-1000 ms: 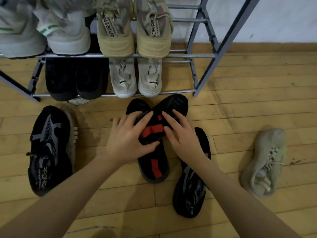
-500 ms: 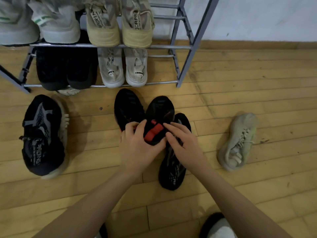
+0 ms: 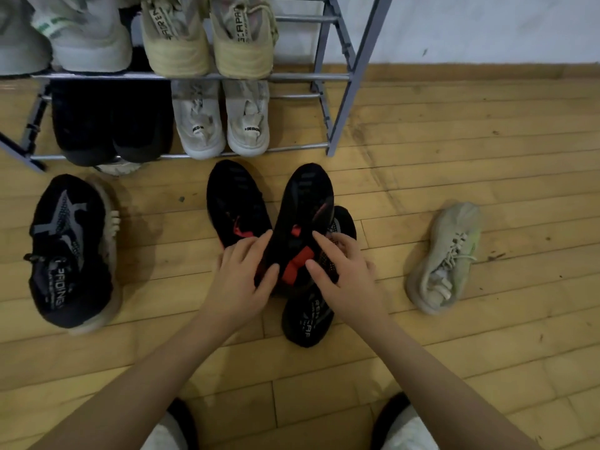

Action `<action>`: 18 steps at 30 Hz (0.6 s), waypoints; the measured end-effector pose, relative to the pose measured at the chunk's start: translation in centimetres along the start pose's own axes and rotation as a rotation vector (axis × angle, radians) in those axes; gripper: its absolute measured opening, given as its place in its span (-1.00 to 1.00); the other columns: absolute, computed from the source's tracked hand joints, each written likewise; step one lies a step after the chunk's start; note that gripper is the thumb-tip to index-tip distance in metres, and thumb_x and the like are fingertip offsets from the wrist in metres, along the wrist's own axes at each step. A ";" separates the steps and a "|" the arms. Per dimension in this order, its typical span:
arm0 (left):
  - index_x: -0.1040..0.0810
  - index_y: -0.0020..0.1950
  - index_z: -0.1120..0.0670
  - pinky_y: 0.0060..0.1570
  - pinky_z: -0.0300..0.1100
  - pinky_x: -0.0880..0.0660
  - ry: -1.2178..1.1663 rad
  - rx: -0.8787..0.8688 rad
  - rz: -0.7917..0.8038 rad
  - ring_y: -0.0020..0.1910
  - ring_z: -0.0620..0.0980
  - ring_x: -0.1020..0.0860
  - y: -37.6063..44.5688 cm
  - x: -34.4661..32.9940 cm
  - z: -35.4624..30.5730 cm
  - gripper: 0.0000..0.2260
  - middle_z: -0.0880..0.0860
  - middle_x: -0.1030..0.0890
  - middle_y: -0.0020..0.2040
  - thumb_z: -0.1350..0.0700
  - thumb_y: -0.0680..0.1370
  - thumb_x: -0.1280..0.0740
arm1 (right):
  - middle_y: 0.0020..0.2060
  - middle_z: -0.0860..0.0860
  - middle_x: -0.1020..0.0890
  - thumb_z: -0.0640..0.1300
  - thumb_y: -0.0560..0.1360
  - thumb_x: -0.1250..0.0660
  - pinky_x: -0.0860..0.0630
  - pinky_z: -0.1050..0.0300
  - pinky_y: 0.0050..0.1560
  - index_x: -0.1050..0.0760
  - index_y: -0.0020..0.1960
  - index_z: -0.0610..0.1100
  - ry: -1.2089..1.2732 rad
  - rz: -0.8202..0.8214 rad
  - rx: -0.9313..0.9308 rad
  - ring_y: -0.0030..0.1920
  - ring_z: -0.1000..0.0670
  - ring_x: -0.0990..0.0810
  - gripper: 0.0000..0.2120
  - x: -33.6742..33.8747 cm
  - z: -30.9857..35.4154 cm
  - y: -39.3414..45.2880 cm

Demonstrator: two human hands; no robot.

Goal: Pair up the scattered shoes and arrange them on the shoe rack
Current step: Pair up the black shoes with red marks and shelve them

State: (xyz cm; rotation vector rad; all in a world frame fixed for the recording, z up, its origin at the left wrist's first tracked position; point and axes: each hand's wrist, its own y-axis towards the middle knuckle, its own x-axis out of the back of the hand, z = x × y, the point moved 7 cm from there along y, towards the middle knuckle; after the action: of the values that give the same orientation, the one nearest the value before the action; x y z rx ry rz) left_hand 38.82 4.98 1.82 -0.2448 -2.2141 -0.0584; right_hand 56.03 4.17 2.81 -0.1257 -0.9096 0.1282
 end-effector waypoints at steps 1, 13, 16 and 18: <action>-0.22 0.47 -0.03 0.22 -0.07 -0.21 -0.005 0.021 -0.020 0.28 0.03 -0.32 -0.1 0.5 0.6 -0.42 0.03 -0.36 0.33 -0.23 0.49 -0.02 | 0.46 0.02 -0.15 0.27 0.52 -0.10 -0.11 -0.08 0.43 -0.09 0.46 0.26 -0.030 0.018 0.017 0.45 -0.03 -0.17 -0.46 -0.5 0.8 -0.2; -0.11 0.48 -0.18 0.38 0.03 -0.05 0.059 0.118 0.221 0.47 0.06 -0.09 -0.9 -0.9 5.3 -0.56 -0.01 -0.05 0.53 -0.08 0.61 -0.09 | 0.48 -0.10 -0.16 0.26 0.49 -0.17 -0.29 -0.29 0.29 -0.22 0.43 0.21 -0.250 0.033 0.124 0.42 -0.31 -0.16 -0.47 -4.2 3.4 0.7; -0.15 0.49 -0.13 0.37 0.05 -0.11 0.048 0.109 0.162 0.46 0.07 -0.14 -0.7 -0.7 5.0 -0.55 0.02 -0.05 0.53 -0.08 0.60 -0.12 | 0.49 -0.05 -0.12 0.26 0.47 -0.15 -0.23 -0.23 0.33 -0.24 0.40 0.24 -0.183 0.031 0.127 0.45 -0.22 -0.13 -0.49 -2.9 2.5 0.8; -0.14 0.49 -0.14 0.35 0.08 -0.17 0.071 0.099 0.114 0.44 0.10 -0.20 -0.9 -0.7 4.4 -0.52 0.05 -0.04 0.53 -0.11 0.58 -0.15 | 0.49 -0.04 -0.11 0.23 0.47 -0.20 -0.23 -0.23 0.35 -0.27 0.39 0.25 -0.190 0.041 0.142 0.46 -0.20 -0.12 -0.50 -2.3 1.8 0.7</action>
State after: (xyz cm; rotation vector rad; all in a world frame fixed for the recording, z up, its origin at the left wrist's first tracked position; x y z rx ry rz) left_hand 35.59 4.55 -1.36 -0.3085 -2.1217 0.1027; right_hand 53.18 4.63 2.03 0.0003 -1.0846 0.2456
